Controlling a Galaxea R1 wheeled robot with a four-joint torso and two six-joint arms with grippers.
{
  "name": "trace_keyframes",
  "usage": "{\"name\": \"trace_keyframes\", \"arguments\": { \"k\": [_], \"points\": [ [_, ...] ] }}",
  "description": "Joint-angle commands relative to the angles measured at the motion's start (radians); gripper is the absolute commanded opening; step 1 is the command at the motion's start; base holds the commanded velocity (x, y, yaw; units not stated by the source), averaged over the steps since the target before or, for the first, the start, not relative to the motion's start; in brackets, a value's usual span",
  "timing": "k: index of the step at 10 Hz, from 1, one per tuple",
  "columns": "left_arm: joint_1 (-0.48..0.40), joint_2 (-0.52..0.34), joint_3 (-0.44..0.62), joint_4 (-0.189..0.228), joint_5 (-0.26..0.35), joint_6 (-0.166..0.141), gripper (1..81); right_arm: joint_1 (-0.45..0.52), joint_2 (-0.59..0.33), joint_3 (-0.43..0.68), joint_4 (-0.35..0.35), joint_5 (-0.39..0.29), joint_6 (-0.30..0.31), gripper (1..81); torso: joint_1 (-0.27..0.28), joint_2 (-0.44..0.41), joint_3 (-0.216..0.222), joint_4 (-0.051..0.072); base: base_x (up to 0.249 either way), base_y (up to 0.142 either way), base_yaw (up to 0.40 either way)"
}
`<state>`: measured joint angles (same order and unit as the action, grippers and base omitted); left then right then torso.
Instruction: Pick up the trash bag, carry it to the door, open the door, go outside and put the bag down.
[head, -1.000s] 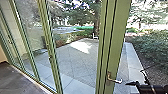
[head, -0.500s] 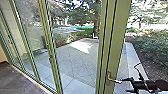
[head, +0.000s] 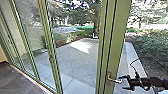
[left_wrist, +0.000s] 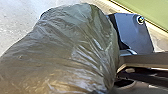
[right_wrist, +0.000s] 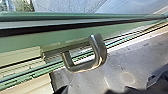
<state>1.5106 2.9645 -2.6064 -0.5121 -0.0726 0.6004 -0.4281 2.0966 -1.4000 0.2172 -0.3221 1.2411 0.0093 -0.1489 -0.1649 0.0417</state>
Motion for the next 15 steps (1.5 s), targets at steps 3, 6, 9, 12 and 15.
{"name": "trace_keyframes", "arguments": {
  "k": [3, 6, 9, 12, 15],
  "points": [
    [-0.046, 0.001, 0.0, -0.002, 0.065, 0.001, 1.0, 0.166, 0.097, -0.135, 0.001, -0.093, 0.076, 81.1, 0.0, 0.0, 0.0, 0.0, 0.0, 0.0, 0.0],
    [-0.048, 0.019, -0.023, -0.002, 0.065, 0.001, 1.0, 0.157, 0.122, -0.184, -0.001, -0.103, 0.112, 81.1, 0.001, 0.0, 0.0, 0.0, 0.0, 0.0, 0.0],
    [-0.046, 0.022, -0.031, 0.001, 0.065, 0.001, 1.0, 0.146, 0.179, -0.253, -0.012, -0.137, 0.136, 81.1, 0.001, 0.0, 0.0, 0.0, 0.0, 0.0, 0.0],
    [-0.046, 0.024, -0.032, 0.001, 0.066, 0.001, 1.0, 0.099, 0.233, -0.322, -0.036, -0.14, 0.172, 81.1, 0.001, 0.0, -0.001, 0.0, 0.0, 0.0, 0.0],
    [-0.046, 0.03, -0.032, 0.006, 0.066, 0.002, 1.0, 0.031, 0.28, -0.381, -0.035, -0.137, 0.173, 81.1, 0.001, 0.001, -0.001, 0.0, 0.0, 0.0, 0.0]
  ]
}}
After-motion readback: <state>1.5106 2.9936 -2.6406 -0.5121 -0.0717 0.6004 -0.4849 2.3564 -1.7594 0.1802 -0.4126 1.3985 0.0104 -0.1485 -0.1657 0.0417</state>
